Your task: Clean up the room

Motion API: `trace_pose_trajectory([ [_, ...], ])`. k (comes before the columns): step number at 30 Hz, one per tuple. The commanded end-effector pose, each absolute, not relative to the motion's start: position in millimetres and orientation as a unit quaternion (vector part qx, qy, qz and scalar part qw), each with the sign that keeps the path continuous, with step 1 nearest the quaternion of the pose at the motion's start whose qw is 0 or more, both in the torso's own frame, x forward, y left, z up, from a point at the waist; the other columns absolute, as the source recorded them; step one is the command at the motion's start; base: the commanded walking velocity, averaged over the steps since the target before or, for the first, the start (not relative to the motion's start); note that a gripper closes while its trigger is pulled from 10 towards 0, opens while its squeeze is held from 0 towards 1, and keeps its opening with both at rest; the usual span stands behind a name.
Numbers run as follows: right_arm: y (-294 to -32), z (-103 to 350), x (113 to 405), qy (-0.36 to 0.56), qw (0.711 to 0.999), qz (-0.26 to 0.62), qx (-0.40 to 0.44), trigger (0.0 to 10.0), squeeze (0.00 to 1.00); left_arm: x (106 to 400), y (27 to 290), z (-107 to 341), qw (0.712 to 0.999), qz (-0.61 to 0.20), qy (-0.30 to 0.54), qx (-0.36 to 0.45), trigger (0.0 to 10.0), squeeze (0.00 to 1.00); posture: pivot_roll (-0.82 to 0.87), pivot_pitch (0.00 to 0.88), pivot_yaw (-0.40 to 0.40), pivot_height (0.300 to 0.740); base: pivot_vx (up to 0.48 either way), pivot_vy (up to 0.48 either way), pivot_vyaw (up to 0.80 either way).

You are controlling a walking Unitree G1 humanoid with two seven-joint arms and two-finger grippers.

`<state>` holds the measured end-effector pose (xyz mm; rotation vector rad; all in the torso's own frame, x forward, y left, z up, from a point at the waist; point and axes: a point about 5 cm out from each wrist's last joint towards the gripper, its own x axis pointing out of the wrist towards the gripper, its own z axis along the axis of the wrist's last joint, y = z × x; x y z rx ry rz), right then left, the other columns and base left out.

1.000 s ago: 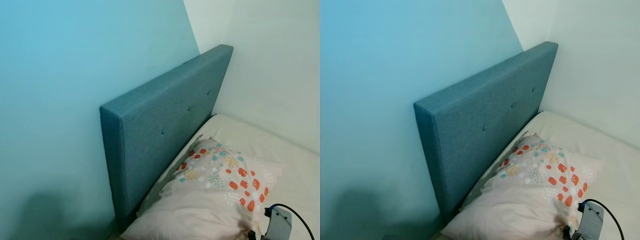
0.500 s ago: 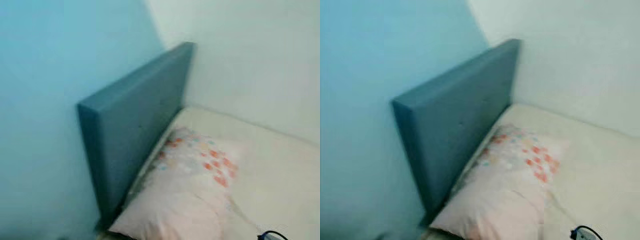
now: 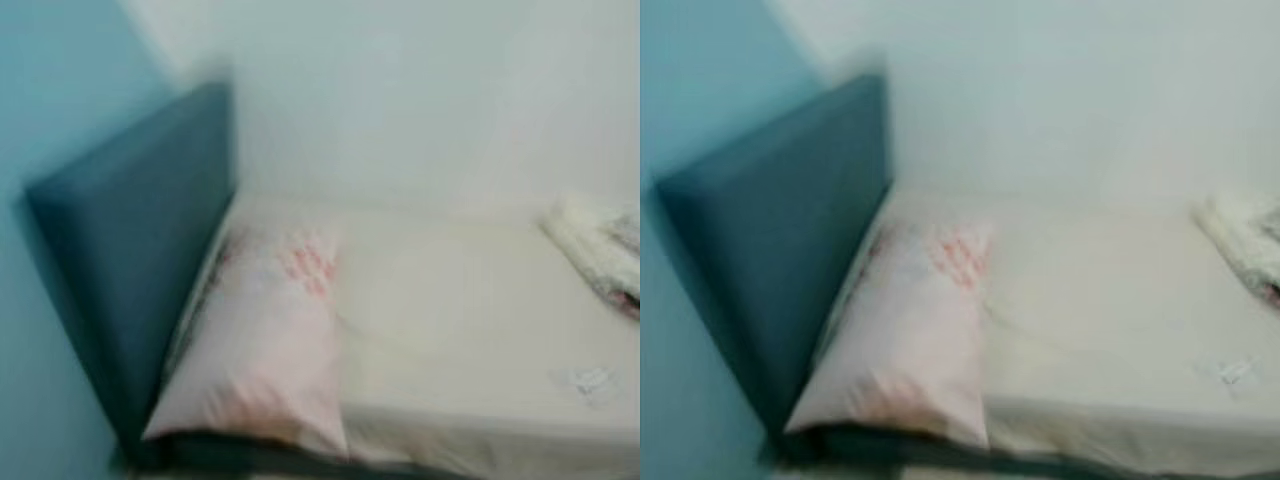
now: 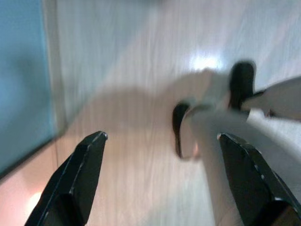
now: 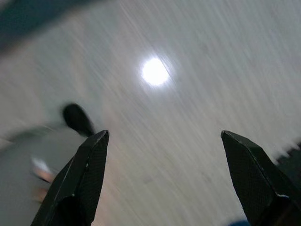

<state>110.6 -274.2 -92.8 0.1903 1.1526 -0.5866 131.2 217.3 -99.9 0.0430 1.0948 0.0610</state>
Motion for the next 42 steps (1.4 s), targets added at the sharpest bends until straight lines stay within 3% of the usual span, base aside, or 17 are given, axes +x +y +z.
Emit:
trace_pose_trajectory([
  [1, -270.6, -87.1, 132.3, 0.513, 0.813, -0.259, 0.088, 10.0, 0.00, 130.1, 216.8, -100.2, 0.854, 0.025, 0.519, 0.022, 10.0, 0.00, 0.01, 0.000, -0.079, 0.740, 0.000, 0.000, 0.00],
  [17, -268.1, -87.0, 135.1, 0.514, 0.816, -0.251, 0.085, 10.0, 0.00, 140.0, 214.8, -96.6, 0.865, 0.010, 0.500, 0.035, 10.0, 0.00, 0.01, 0.000, -0.076, 0.740, 0.000, 0.000, 0.00],
  [26, -265.0, -89.2, 131.8, 0.525, 0.812, -0.244, 0.078, 10.0, 0.00, 184.6, 201.3, -77.9, 0.906, -0.032, 0.420, 0.044, 10.0, 0.00, 0.02, 0.000, -0.078, 0.740, 0.000, 0.000, -0.70],
  [34, -263.4, -90.2, 130.5, 0.529, 0.811, -0.240, 0.075, 10.0, 0.00, 208.0, 189.7, -65.9, 0.922, -0.059, 0.379, 0.052, 10.0, 0.00, 0.01, 0.000, -0.074, 0.740, 0.000, 0.000, -0.78],
  [42, -255.8, -93.6, 127.4, 0.545, 0.811, -0.207, 0.048, 10.0, 0.00, 237.3, 170.2, -47.5, 0.944, -0.088, 0.317, 0.027, 10.0, 0.00, 0.01, 0.000, -0.076, 0.740, 0.154, 0.000, 0.00],
])
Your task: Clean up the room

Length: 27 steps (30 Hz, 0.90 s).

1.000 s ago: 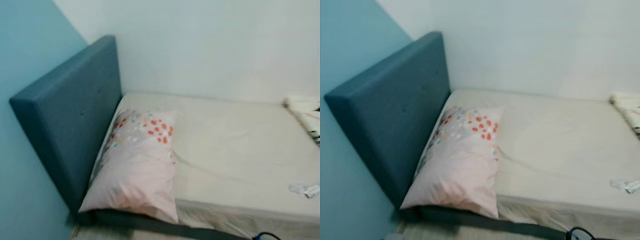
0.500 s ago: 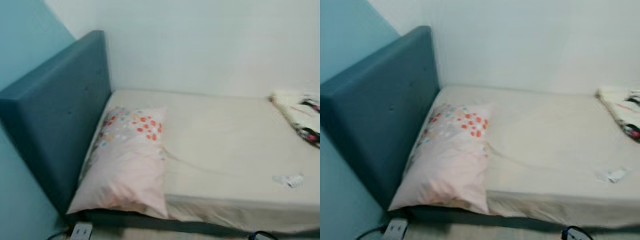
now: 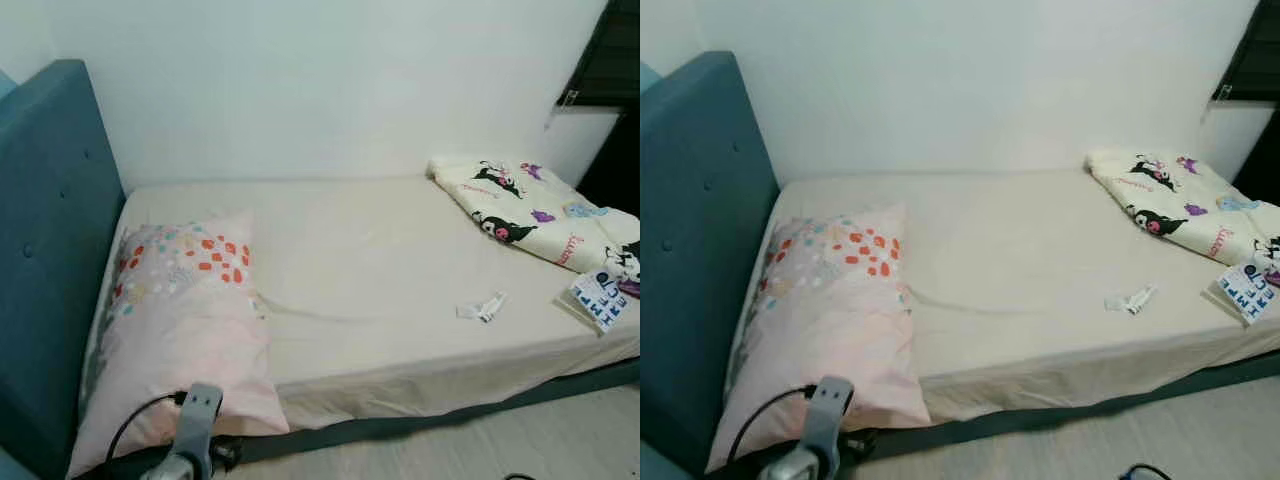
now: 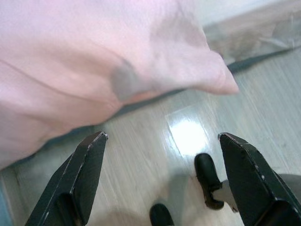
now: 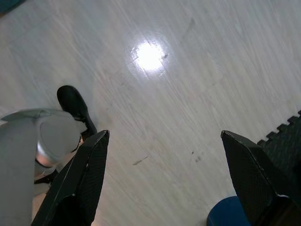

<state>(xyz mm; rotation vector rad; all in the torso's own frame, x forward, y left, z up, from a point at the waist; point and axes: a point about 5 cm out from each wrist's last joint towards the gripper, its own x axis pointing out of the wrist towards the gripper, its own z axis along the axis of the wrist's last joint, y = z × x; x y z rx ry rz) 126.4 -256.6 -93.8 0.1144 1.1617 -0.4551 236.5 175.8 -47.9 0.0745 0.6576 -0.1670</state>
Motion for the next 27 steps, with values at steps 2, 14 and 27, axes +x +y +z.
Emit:
trace_pose_trajectory([
  [2, -255.3, -93.8, 127.2, 0.546, 0.811, -0.204, 0.046, 10.0, 0.00, 239.4, 169.4, -46.0, 0.945, -0.088, 0.313, 0.025, 10.0, 0.00, 0.01, 0.000, -0.076, 0.740, 0.382, 0.000, 0.00],
  [14, -253.1, -95.5, 124.0, 0.551, 0.813, -0.187, 0.027, 10.0, 0.00, 286.9, 176.6, 2.0, 0.979, -0.091, 0.177, -0.049, 10.0, 0.00, 0.01, 0.000, -0.079, 0.740, 0.396, 0.000, 0.00],
  [27, -252.2, -97.0, 119.8, 0.553, 0.814, -0.176, 0.025, 10.0, 0.00, 288.3, 233.1, 4.9, 0.970, 0.095, 0.224, 0.001, 10.0, 0.00, 0.00, 0.000, -0.069, 0.740, 0.174, 0.000, 0.00],
])
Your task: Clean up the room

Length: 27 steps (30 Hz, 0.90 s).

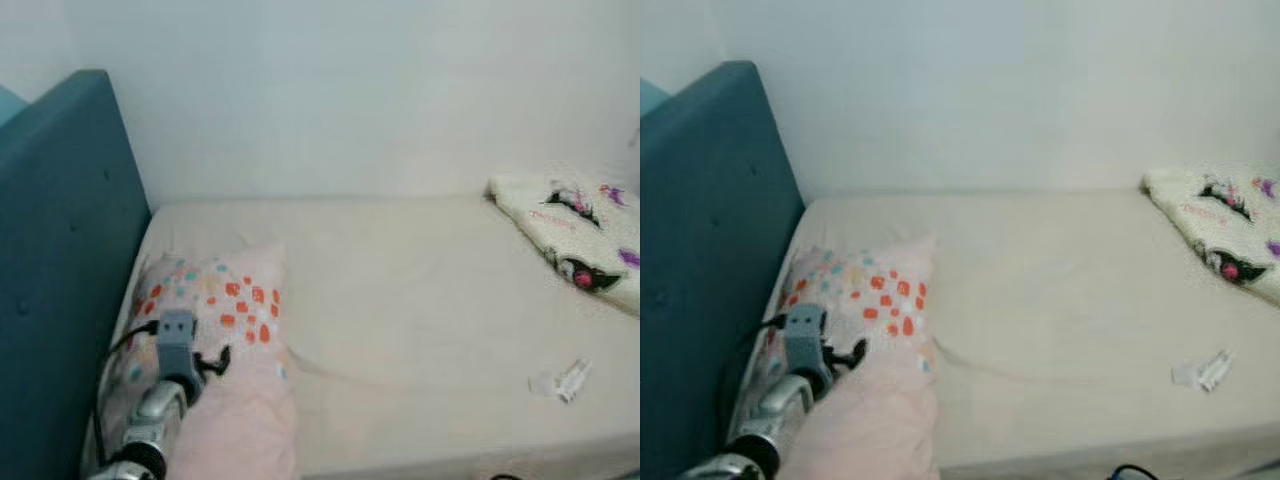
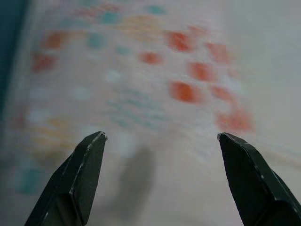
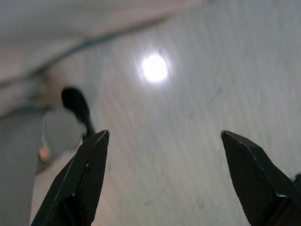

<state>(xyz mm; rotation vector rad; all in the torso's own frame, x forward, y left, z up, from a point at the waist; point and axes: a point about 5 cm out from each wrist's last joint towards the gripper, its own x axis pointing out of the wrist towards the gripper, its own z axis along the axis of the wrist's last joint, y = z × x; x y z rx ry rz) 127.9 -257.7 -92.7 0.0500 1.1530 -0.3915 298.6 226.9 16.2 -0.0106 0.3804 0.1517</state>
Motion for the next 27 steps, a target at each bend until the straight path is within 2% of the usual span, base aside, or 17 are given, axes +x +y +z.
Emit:
trace_pose_trajectory([
  [1, -252.1, -97.2, 119.2, 0.553, 0.814, -0.175, 0.026, 10.0, 0.00, 284.7, 237.8, 2.2, 0.966, 0.111, 0.235, 0.006, 10.0, 0.00, 0.00, 0.000, -0.068, 0.740, 0.000, 0.000, 0.00],
  [6, -251.2, -97.8, 117.9, 0.552, 0.815, -0.173, 0.032, 10.0, 0.00, 269.3, 258.2, -7.4, 0.946, 0.180, 0.270, -0.014, 10.0, 0.00, 0.00, 0.000, -0.068, 0.740, 0.000, 0.000, 0.00],
  [13, -252.5, -97.8, 116.6, 0.553, 0.814, -0.175, 0.031, 10.0, 0.00, 255.6, 269.6, -16.7, 0.930, 0.200, 0.309, -0.030, 10.0, 0.00, 0.00, 0.000, -0.063, 0.740, 0.000, 0.000, 0.00],
  [19, -252.1, -98.3, 115.5, 0.559, 0.810, -0.176, 0.030, 10.0, 0.00, 253.6, 262.2, -21.9, 0.927, 0.185, 0.313, -0.092, 10.0, 0.00, 0.00, 0.000, -0.058, 0.721, 0.000, 0.000, 0.00],
  [27, -250.9, -98.4, 116.1, 0.557, 0.812, -0.172, 0.034, 10.0, 0.00, 261.8, 258.1, -16.5, 0.933, 0.179, 0.302, -0.080, 10.0, 0.00, -0.01, 0.000, -0.053, 0.686, 0.000, 0.000, 0.00],
])
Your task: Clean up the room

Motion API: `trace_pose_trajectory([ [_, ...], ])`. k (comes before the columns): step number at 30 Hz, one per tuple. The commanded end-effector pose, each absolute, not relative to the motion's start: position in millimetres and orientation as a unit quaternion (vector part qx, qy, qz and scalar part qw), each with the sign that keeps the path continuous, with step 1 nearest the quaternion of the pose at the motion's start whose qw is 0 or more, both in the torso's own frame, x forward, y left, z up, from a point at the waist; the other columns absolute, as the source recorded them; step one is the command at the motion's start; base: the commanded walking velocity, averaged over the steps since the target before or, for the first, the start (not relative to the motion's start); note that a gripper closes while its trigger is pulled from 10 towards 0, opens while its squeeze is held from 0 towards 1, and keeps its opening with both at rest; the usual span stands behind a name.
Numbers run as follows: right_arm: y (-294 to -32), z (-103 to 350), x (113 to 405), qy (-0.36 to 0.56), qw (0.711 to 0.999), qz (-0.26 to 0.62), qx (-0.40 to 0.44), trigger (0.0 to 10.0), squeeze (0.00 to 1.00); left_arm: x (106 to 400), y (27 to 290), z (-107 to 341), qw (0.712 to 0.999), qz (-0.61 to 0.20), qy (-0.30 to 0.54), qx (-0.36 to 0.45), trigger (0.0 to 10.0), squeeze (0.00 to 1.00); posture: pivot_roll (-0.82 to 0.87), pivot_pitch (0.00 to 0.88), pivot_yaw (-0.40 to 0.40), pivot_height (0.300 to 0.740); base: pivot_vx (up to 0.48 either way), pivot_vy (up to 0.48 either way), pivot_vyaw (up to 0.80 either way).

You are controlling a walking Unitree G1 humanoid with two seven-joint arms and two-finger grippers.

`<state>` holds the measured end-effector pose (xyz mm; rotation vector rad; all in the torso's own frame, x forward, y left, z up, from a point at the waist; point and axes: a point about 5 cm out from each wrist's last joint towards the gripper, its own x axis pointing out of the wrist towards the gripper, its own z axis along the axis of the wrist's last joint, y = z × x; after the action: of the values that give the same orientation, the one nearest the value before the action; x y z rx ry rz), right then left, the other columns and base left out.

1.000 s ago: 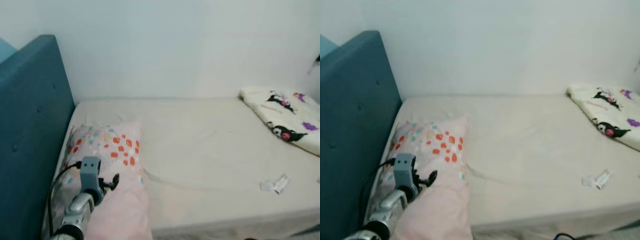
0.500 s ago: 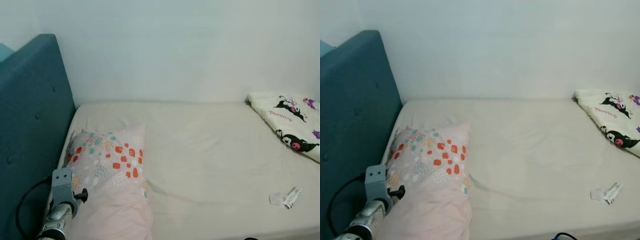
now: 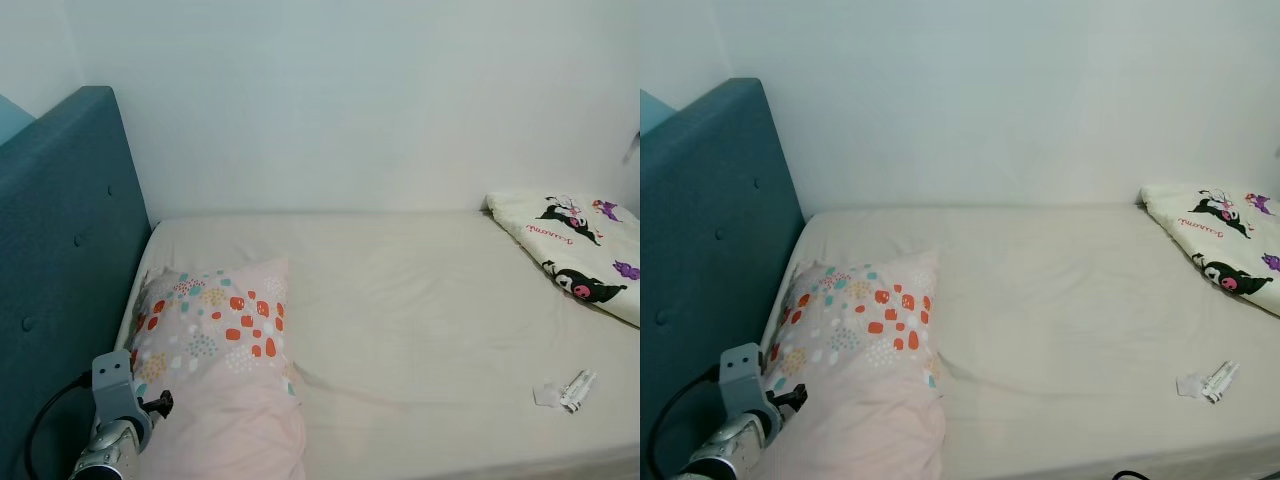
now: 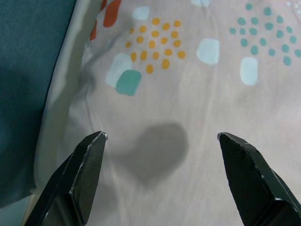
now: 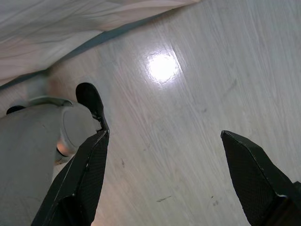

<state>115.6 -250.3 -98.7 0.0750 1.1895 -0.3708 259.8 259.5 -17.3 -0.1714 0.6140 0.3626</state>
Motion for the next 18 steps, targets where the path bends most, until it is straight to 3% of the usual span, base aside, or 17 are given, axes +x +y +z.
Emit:
trace_pose_trajectory([
  [1, -250.9, -98.4, 116.1, 0.557, 0.812, -0.172, 0.034, 10.0, 0.00, 261.8, 258.1, -16.5, 0.933, 0.179, 0.302, -0.080, 10.0, 0.00, -0.01, 0.000, -0.053, 0.686, 0.000, 0.000, 0.00],
  [14, -245.7, -99.7, 116.4, 0.554, 0.813, -0.172, 0.049, 10.0, 0.00, 248.9, 264.7, -25.3, 0.910, 0.239, 0.326, -0.094, 10.0, 0.00, -0.01, 0.000, -0.040, 0.641, 0.000, 0.000, 0.00],
  [18, -245.7, -99.4, 117.1, 0.546, 0.817, -0.174, 0.058, 10.0, 0.00, 248.0, 279.1, -19.2, 0.904, 0.280, 0.313, -0.076, 10.0, 0.00, -0.01, 0.000, -0.038, 0.621, 0.000, 0.000, 0.00],
])
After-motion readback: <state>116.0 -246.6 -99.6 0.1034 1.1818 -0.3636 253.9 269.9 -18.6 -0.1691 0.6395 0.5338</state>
